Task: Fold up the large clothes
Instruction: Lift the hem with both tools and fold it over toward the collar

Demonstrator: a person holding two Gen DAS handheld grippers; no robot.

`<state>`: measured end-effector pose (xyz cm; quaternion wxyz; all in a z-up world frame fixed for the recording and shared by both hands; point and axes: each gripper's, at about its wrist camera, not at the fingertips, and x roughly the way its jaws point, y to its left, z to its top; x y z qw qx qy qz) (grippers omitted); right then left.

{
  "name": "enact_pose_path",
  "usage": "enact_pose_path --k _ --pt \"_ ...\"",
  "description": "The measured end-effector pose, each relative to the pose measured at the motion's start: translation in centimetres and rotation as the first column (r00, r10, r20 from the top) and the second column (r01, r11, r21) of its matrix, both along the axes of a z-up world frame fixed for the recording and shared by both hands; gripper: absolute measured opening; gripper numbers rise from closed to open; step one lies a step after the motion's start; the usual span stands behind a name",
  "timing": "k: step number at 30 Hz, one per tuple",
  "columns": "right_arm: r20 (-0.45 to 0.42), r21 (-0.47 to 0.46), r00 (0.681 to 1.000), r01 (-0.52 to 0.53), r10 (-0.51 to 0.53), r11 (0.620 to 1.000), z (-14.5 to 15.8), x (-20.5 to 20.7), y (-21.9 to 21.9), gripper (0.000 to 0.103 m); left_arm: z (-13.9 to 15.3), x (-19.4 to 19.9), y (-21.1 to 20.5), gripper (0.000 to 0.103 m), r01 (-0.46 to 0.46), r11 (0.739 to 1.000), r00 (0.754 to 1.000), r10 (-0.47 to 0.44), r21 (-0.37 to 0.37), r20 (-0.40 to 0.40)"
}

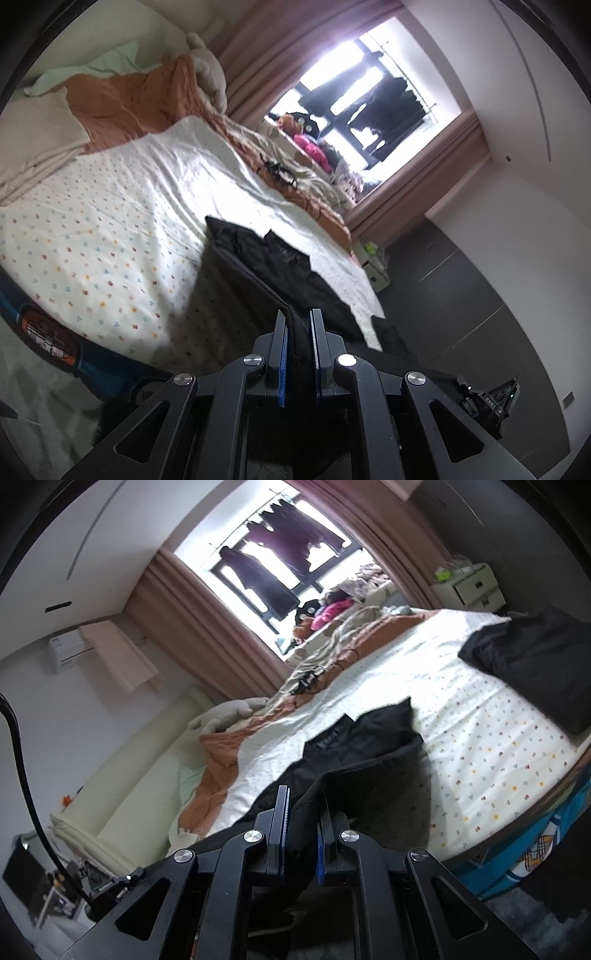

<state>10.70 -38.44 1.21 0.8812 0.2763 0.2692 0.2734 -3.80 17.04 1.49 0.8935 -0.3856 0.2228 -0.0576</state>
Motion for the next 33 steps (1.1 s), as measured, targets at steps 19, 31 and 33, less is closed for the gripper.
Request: enact_pose_path --k 19,31,33 --pt "0.068 -0.010 0.997 -0.023 0.023 1.000 4.4 1.4 2.5 0.012 4.5 0.5 1.6 0.011 -0.043 0.999 0.995 0.041 0.019 0.090" --pt "0.070 0.005 0.998 -0.008 0.007 1.000 6.0 8.8 3.8 0.012 8.2 7.8 2.9 0.011 -0.070 0.991 0.993 0.059 0.111 0.105" --pt "0.069 0.007 0.998 0.000 0.000 1.000 6.1 10.7 4.2 0.012 8.7 9.5 3.2 0.011 -0.072 0.989 0.993 0.058 0.130 0.104"
